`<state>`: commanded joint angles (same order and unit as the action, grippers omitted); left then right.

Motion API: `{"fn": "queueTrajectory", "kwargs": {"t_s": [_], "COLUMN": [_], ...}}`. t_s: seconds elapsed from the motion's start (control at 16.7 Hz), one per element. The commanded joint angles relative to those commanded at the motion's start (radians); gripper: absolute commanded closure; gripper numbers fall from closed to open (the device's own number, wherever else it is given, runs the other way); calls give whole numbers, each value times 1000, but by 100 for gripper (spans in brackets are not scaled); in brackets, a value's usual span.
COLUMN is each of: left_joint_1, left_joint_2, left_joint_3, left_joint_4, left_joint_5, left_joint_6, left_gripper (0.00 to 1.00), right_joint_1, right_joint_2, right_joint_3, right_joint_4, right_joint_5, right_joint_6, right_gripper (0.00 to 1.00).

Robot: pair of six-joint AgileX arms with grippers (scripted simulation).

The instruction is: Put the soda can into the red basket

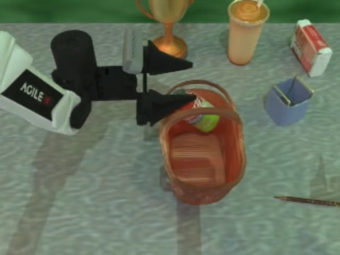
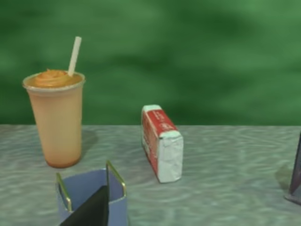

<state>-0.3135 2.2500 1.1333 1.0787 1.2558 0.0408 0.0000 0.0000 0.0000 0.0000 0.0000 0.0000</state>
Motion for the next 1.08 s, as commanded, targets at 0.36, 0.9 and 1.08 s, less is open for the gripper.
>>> {"fn": "queueTrajectory", "kwargs": {"t_s": [0.36,0.9,1.08], "left_joint_1": [0,35,78], "left_joint_2": [0,-206,-424], "left_joint_3": [0,-84,-184], "left_joint_4": [0,-103,-215], "left_joint_5": [0,-127,-260], "left_joint_6": [0,-39,-71], "left_gripper": [0,0,0], "right_joint_1": [0,86,164], "right_joint_2": [0,218,467], "right_joint_3": [0,217,462], "right_joint_4": [0,-182,-361], "right_joint_5": [0,-3,-2], "right_joint_6": [0,-118,-233], "right_gripper": [0,0,0]}}
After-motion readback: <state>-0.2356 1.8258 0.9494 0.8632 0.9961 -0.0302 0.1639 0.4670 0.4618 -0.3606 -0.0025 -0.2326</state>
